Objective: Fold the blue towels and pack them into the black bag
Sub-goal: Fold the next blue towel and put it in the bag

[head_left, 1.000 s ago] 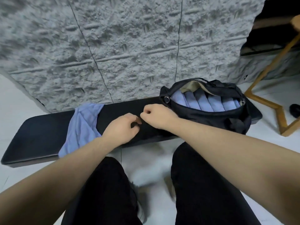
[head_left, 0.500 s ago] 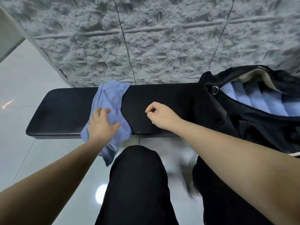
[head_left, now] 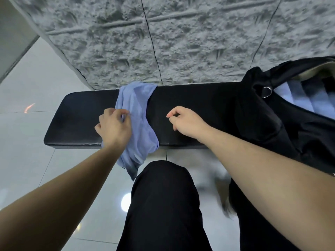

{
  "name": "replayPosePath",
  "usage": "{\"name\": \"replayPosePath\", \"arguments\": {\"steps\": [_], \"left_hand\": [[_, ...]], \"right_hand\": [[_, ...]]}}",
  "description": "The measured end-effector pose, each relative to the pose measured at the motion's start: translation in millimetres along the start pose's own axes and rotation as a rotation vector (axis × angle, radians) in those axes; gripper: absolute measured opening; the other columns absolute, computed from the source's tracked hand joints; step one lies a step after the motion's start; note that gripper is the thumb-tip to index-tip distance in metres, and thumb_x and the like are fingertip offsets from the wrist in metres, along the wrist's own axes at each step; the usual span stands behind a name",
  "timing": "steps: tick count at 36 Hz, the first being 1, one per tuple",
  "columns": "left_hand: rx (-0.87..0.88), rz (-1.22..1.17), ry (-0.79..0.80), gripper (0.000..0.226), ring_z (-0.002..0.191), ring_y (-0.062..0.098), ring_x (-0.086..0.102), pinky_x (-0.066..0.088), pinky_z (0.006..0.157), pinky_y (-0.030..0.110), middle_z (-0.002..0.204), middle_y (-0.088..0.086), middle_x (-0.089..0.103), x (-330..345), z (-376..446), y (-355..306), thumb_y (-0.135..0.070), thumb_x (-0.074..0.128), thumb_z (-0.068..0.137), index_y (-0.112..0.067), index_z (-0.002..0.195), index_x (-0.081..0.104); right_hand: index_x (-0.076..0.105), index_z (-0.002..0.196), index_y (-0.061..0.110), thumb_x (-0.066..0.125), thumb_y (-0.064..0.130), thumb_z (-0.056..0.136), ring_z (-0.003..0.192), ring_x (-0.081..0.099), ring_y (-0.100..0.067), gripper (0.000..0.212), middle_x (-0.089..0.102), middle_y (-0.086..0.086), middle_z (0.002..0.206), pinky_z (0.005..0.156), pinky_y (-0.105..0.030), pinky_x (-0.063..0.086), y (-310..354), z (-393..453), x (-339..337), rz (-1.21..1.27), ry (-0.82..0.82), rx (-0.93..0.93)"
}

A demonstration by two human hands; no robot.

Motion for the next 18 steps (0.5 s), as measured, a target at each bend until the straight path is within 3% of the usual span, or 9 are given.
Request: {"name": "replayPosePath", "arguments": {"steps": [2,4,6,9,12,15,18], "left_hand": [[0.014,-0.126,0.019,0.017,0.108,0.019,0.052,0.028,0.104,0.036,0.111,-0.007,0.062,-0.5,-7.3,-11.5,-0.025,0.045,0.098,-0.032,0.105,0.060],[0.012,-0.283,0.076,0.016,0.094,0.015,0.055,0.041,0.099,0.035,0.088,-0.015,0.062,1.9,-15.2,-23.1,-0.024,0.042,0.099,-0.034,0.104,0.053],[0.055,-0.400,0.118,0.015,0.086,0.004,0.059,0.047,0.087,0.031,0.088,-0.020,0.061,5.2,-21.8,-37.7,-0.023,0.044,0.100,-0.030,0.108,0.054],[0.130,-0.486,0.177,0.012,0.083,-0.007,0.058,0.044,0.076,0.018,0.090,-0.021,0.061,14.1,-31.6,-62.1,-0.021,0.049,0.101,-0.029,0.107,0.054],[0.157,-0.550,0.208,0.013,0.087,-0.009,0.060,0.043,0.075,0.010,0.090,-0.022,0.063,22.3,-42.2,-80.7,-0.020,0.052,0.100,-0.032,0.103,0.055],[0.163,-0.629,0.222,0.020,0.083,-0.010,0.062,0.044,0.072,0.007,0.086,-0.019,0.066,27.4,-50.1,-91.4,-0.016,0.053,0.100,-0.035,0.092,0.055],[0.146,-0.690,0.236,0.019,0.084,-0.007,0.062,0.045,0.073,0.008,0.090,-0.016,0.067,31.2,-52.2,-95.0,-0.015,0.057,0.097,-0.034,0.093,0.057]], "right_hand": [[0.062,0.102,0.023,0.049,0.025,0.096,0.058,0.055,-0.003,0.016,0.066,0.006,0.074,0.052,-0.018,0.039,-0.7,-0.1,1.6,0.039,0.016,0.019],[0.062,0.103,0.022,0.049,0.029,0.097,0.059,0.056,-0.009,0.016,0.068,0.004,0.075,0.050,-0.020,0.042,-2.8,0.0,5.3,0.097,0.041,0.055],[0.061,0.103,0.023,0.050,0.039,0.098,0.064,0.059,-0.013,0.020,0.070,0.002,0.081,0.054,-0.024,0.046,-3.1,-0.6,8.7,0.175,0.068,0.103],[0.063,0.114,0.024,0.050,0.064,0.091,0.091,0.065,-0.017,0.047,0.070,-0.002,0.106,0.077,-0.031,0.053,-5.1,2.3,14.6,0.394,0.099,0.194],[0.060,0.132,0.026,0.055,0.082,0.070,0.121,0.056,-0.019,0.084,0.061,0.001,0.132,0.102,-0.041,0.045,-7.0,3.8,19.3,0.505,0.114,0.251],[0.067,0.125,0.027,0.063,0.070,0.078,0.123,0.052,-0.013,0.064,0.062,0.005,0.131,0.097,-0.033,0.037,-7.8,4.4,19.0,0.541,0.111,0.252],[0.073,0.107,0.024,0.065,0.049,0.089,0.111,0.063,-0.017,0.032,0.071,0.000,0.115,0.097,-0.038,0.051,-8.7,8.2,12.1,0.651,0.074,0.235]]}}
Point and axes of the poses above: each hand's wrist, its own z-axis towards the middle knuckle, its own x-axis out of the palm, y = z × x, the point moved 8 cm from there along z, towards the middle knuckle
